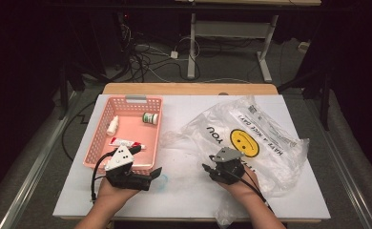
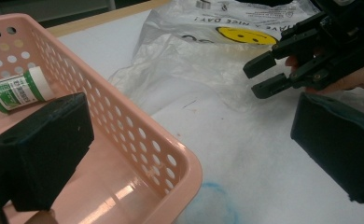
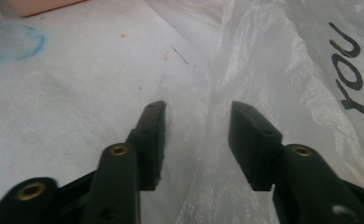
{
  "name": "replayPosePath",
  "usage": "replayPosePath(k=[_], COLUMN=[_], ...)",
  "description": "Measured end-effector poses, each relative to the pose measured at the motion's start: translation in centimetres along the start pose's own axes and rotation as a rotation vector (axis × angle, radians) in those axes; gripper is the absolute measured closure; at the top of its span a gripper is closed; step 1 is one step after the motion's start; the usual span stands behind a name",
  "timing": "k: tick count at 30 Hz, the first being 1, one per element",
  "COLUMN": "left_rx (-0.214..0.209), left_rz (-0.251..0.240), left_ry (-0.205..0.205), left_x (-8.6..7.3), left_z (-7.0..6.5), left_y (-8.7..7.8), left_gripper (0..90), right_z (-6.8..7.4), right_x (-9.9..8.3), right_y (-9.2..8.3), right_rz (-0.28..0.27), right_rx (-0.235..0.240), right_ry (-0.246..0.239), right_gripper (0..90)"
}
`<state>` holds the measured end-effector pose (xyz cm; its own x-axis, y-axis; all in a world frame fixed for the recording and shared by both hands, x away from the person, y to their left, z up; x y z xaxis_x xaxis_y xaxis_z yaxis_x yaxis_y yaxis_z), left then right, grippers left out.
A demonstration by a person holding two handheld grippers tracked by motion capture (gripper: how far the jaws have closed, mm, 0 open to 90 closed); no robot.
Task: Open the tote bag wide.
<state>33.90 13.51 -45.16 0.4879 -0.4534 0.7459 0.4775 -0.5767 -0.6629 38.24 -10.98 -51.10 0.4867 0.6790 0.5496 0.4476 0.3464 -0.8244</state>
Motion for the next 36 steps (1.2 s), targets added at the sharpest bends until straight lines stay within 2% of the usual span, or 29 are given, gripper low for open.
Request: replayPosePath(k=[3,7,11,13,17,23,29,32,36], left_rx=[-0.001,-0.002,0.000,0.000,-0.002,-0.002,-0.003,-0.002,-0.002], left_rz=[0.001,0.003,0.002,0.002,0.005,0.004,0.006,0.007,0.007], left_ry=[-0.003,-0.002,-0.002,0.000,0.001,0.001,0.004,0.007,0.010], left_x=[0.0,0.0,0.0,0.0,0.0,0.0,0.0,0.0,0.0], left_z=[0.0,0.0,0.0,0.0,-0.1,-0.1,-0.1,-0.1,-0.1], left_y=[0.0,0.1,0.0,0.0,0.1,0.1,0.1,0.1,0.1], left_gripper=[0.0,0.0,0.0,0.0,0.0,0.0,0.0,0.0,0.0], right_z=[0.2,0.3,0.0,-0.1,-0.9,-1.7,-1.9,-2.1,-2.6], right_x=[0.4,0.7,0.4,0.3,0.2,-0.1,-0.2,0.0,0.1], right_y=[0.3,1.2,2.1,2.3,2.2,2.1,1.9,1.4,0.5], right_rz=[0.000,0.033,0.085,0.084,0.065,0.038,0.031,0.003,-0.033], right_rx=[0.005,0.025,0.035,0.082,0.093,0.152,0.182,0.204,0.209], right_ry=[-0.003,0.002,0.019,0.054,0.094,0.168,0.177,0.208,0.229], right_gripper=[47.5,35.0,32.8,39.4,55.1,66.8,64.6,64.7,65.3])
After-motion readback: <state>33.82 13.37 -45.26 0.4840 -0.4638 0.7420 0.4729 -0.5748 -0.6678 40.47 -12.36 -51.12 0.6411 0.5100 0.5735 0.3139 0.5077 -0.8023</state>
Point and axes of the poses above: each handheld gripper's, and its own axes: y roughly forward along the jaws, x roughly out of its top, z roughly to its left, the point moved 7 cm from there along y, roughly forward along the jaws, and after that the axes turned 15 degrees about z, right-handed, at the moved point
